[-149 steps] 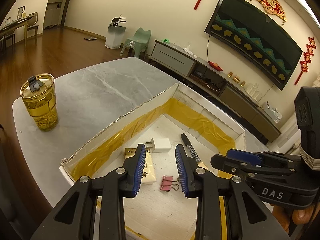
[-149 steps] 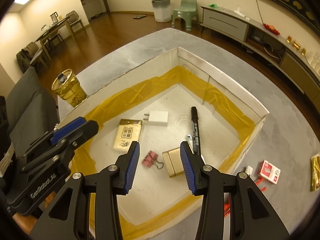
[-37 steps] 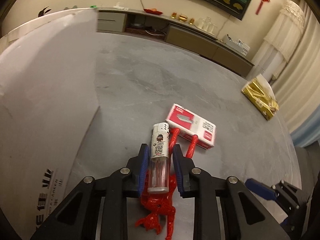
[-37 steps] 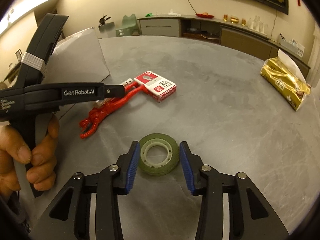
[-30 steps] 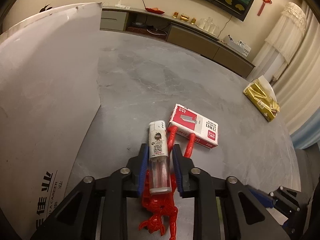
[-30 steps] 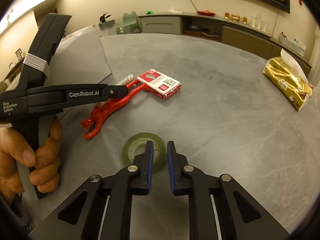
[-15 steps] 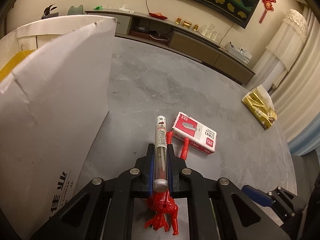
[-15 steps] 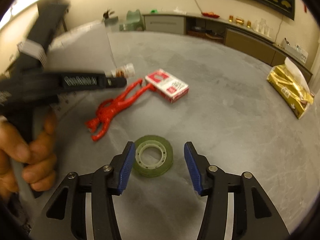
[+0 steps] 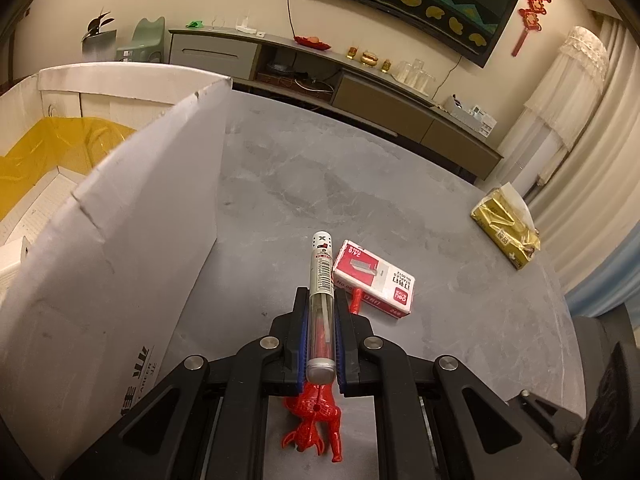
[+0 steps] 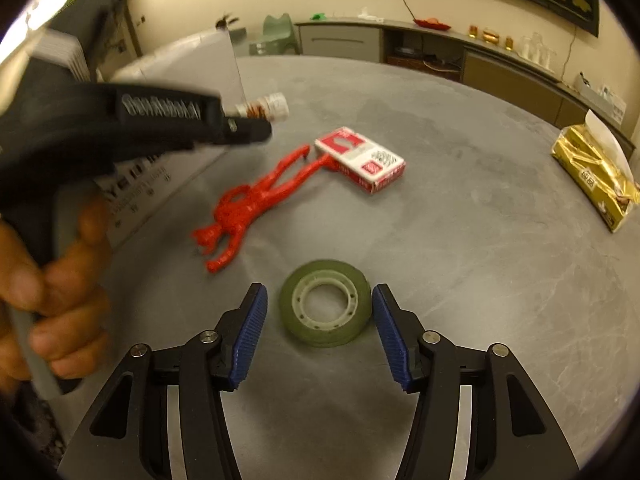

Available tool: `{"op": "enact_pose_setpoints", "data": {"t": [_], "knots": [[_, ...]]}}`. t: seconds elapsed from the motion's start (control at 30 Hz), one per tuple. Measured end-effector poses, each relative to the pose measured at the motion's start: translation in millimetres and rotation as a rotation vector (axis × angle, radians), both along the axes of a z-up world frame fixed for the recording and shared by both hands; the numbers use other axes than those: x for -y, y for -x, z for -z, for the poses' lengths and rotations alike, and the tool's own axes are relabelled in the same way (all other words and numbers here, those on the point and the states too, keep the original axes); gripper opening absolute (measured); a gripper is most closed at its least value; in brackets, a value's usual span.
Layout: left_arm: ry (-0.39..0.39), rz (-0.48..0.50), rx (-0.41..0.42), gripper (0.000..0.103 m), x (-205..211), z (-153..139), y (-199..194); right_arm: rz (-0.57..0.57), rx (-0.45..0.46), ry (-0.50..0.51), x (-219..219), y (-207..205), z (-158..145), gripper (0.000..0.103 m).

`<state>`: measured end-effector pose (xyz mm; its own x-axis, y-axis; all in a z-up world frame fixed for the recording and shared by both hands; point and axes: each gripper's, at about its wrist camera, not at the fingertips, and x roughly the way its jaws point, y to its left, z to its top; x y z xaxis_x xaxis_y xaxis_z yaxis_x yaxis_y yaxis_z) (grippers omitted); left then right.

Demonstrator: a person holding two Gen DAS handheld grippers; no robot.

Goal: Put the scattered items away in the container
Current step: 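Carry the clear tube and green tape roll over the yellow-lined box with both tools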

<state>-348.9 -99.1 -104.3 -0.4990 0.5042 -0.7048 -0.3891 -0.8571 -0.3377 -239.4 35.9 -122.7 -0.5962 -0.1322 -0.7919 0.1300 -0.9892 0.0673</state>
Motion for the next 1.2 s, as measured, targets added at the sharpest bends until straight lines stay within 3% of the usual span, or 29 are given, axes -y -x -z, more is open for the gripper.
{"op": "enact_pose_setpoints", "data": {"t": [0.17, 0.43, 1.2], "knots": [[0.000, 0.007, -0.006, 0.011, 3.2, -5.9, -2.8, 0.057, -0.007, 0.002, -4.7, -0.2, -0.3, 0.051], [-0.004, 0.016, -0.021, 0.011, 6.3, -19.1, -11.1, 0.080, -0.024, 0.038, -6.6, -12.4, -13.5, 0.050], [-0.045, 0.028, -0.080, 0.011, 43.8, -70.5, -66.1, 0.068, -0.082, 0.004, 30.8, -70.7, -77.8, 0.050]]}}
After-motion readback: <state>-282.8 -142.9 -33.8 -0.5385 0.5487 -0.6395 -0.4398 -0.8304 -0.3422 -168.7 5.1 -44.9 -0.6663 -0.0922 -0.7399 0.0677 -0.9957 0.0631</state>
